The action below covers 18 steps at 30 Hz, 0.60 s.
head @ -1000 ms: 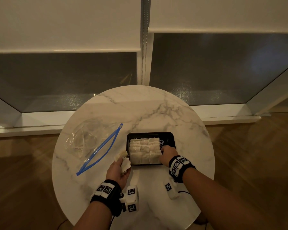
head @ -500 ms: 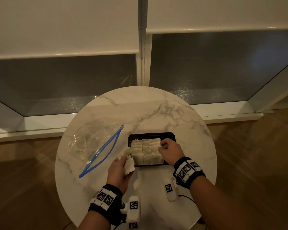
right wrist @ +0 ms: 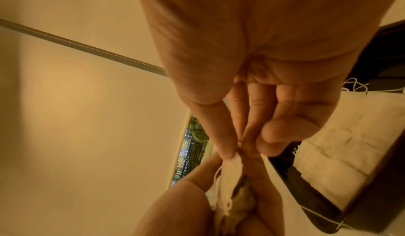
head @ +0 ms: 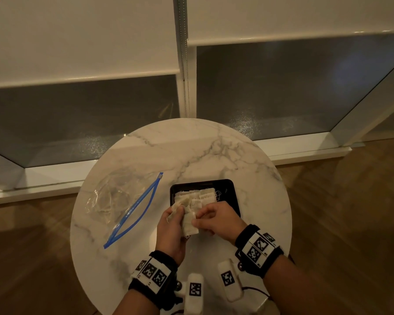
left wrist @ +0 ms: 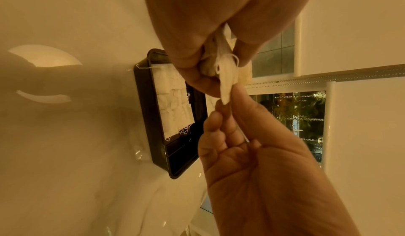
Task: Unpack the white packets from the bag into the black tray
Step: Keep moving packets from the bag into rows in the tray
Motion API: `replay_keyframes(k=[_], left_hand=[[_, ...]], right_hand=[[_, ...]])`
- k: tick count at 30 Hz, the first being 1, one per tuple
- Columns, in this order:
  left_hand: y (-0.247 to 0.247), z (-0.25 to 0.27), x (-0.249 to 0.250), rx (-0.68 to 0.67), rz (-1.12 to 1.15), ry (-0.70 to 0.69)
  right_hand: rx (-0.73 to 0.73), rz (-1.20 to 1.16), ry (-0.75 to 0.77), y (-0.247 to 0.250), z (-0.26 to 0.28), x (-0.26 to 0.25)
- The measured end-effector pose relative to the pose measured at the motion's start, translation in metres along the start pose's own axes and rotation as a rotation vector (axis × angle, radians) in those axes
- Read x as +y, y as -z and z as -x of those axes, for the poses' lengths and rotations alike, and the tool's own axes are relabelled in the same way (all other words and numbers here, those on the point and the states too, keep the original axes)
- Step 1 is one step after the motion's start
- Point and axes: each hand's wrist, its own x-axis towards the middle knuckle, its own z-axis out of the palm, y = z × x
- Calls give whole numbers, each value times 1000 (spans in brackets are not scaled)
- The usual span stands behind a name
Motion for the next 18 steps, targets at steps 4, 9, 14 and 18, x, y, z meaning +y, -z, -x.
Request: replay_keyframes(k=[4,9,14,18], left_hand=[[-3,-2,-2,-11,-8,0],[-8,-2,2,-25,40,13],[-8,-4,10,-5,76,61],[-7,-5,16,20,59,64]], right_hand=[[16,-27,7,0,4,-2],[13,-100,-3,0,7,-5],[-7,-195,-2,10,7,-7],[-23,-295,-16,18,7,-7]])
